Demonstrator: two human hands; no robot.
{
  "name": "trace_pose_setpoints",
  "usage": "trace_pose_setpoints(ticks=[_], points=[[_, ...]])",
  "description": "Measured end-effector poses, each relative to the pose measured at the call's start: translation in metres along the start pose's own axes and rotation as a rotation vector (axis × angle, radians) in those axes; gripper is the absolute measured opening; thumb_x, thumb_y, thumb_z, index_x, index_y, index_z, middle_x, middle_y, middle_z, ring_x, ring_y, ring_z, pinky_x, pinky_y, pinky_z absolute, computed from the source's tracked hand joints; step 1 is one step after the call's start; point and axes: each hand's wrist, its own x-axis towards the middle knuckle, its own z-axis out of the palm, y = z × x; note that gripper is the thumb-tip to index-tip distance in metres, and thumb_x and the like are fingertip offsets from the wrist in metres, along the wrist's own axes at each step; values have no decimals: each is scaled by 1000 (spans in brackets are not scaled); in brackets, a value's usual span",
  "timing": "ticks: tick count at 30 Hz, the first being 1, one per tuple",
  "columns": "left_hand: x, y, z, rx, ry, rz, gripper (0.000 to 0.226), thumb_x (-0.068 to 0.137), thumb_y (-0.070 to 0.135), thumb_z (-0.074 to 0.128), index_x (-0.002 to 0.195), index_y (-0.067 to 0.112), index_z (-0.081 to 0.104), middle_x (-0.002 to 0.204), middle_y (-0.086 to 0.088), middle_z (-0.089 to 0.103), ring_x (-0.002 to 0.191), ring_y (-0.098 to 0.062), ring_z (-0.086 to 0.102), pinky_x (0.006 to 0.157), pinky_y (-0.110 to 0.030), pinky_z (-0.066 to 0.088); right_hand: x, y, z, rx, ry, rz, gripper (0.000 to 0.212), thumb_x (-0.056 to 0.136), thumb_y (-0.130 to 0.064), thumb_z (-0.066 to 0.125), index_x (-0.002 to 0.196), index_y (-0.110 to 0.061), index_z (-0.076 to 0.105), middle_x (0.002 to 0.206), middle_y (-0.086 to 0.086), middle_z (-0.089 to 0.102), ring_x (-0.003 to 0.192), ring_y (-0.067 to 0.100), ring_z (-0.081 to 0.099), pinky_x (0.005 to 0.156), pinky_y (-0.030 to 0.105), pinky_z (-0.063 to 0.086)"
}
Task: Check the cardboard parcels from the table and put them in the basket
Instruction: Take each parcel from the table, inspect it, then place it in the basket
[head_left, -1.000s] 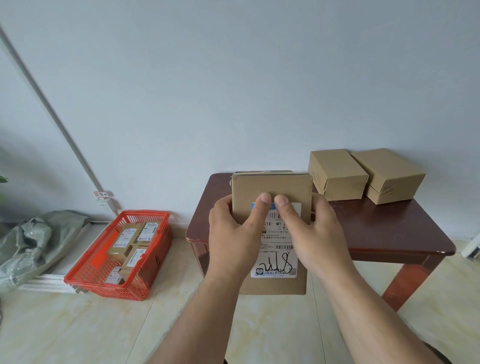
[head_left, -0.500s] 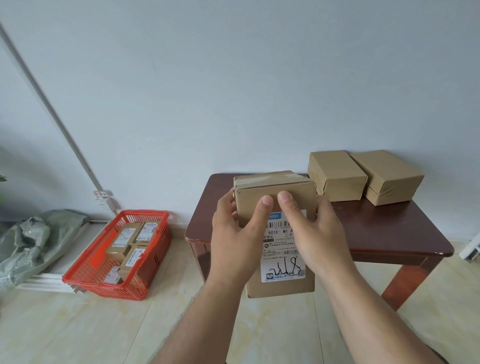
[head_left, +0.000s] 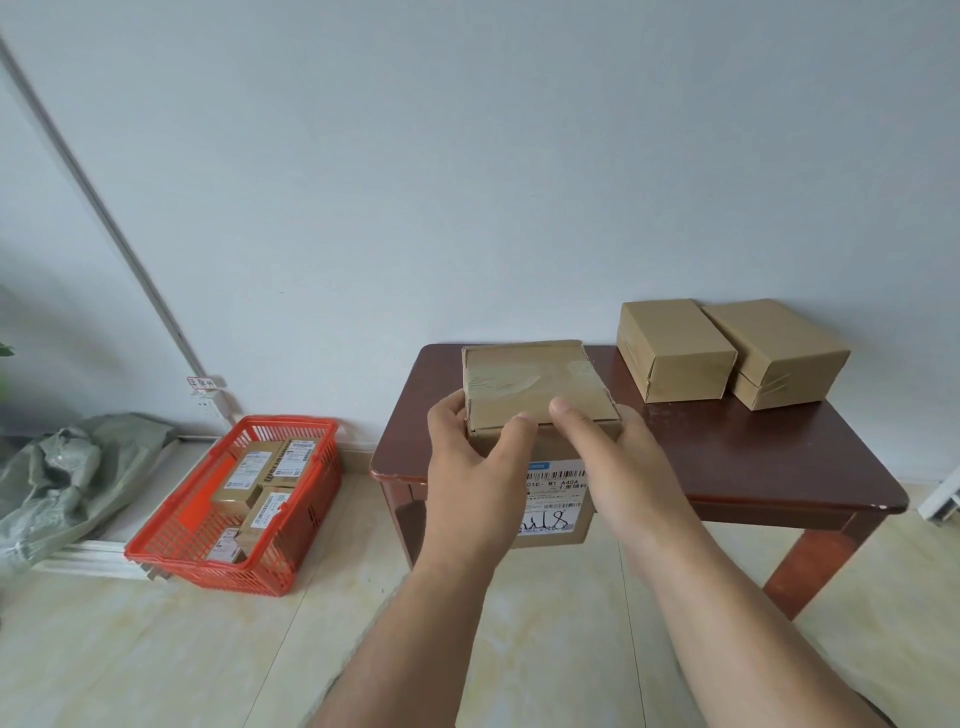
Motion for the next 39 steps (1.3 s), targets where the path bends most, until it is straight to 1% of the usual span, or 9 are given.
trace_pose_setpoints(ticks=[3,8,15,20,22,28,30,33,39], points=[[3,1,-3,-18,-9,-11,46,93,21,69,134,29,49,103,14,75,86,1,74,63,-15,54,-2,1,1,-19,-22,-2,41,85,-58,76,116,-34,67,104,-12,79,92,6,76,86,37,60],[4,-2,-7,-14,-65,-14,37,93,17,67,125,36,61,103,15,78,97,-6,75,81,-27,57,-5,-1,-3,-9,-37,-8,33,89,-41,77,118,-34,63,104,-16,76,87,-4,72,75,25,53],[-1,-9,-4,28,-45,36,43,94,32,78,131,34,56,110,22,75,102,5,71,92,-24,57,-3,-2,-5,-44,45,-10,40,87,-55,78,116,-31,65,104,-16,75,94,-1,70,73,24,50],[8,-9,-7,74,73,52,39,92,39,80,121,29,57,110,14,72,91,8,69,75,-11,54,-8,3,-2,-68,12,-37,45,85,-51,82,117,-30,59,107,-14,74,93,-3,69,72,21,49],[10,-10,-7,94,84,66,36,92,38,79,118,30,56,109,14,72,90,8,69,73,-10,53,-9,4,-1,-62,10,-42,47,85,-49,83,119,-28,57,107,-14,73,94,-3,69,73,21,50],[6,-17,-4,101,47,81,45,91,31,82,125,27,53,119,10,69,106,0,69,89,-25,59,-5,4,1,-52,69,-80,46,90,-54,77,124,-28,61,106,-15,74,90,-5,69,73,21,50],[6,-18,-4,94,43,75,48,90,27,83,126,26,52,121,8,68,105,-1,69,84,-20,58,-5,4,1,-40,69,-91,40,91,-53,76,122,-30,65,103,-17,76,85,-10,68,72,19,50],[11,-17,-7,47,37,41,49,87,26,83,126,29,53,121,7,68,103,-2,70,78,-18,56,-6,5,2,-68,55,-85,41,90,-53,77,124,-33,64,104,-16,76,90,-5,70,81,28,57],[15,-19,-11,14,57,5,56,69,48,76,123,42,62,128,3,67,107,-11,71,89,-35,60,-10,7,2,-93,9,-125,40,89,-40,82,120,-41,58,111,-15,73,95,-1,71,85,30,59]])
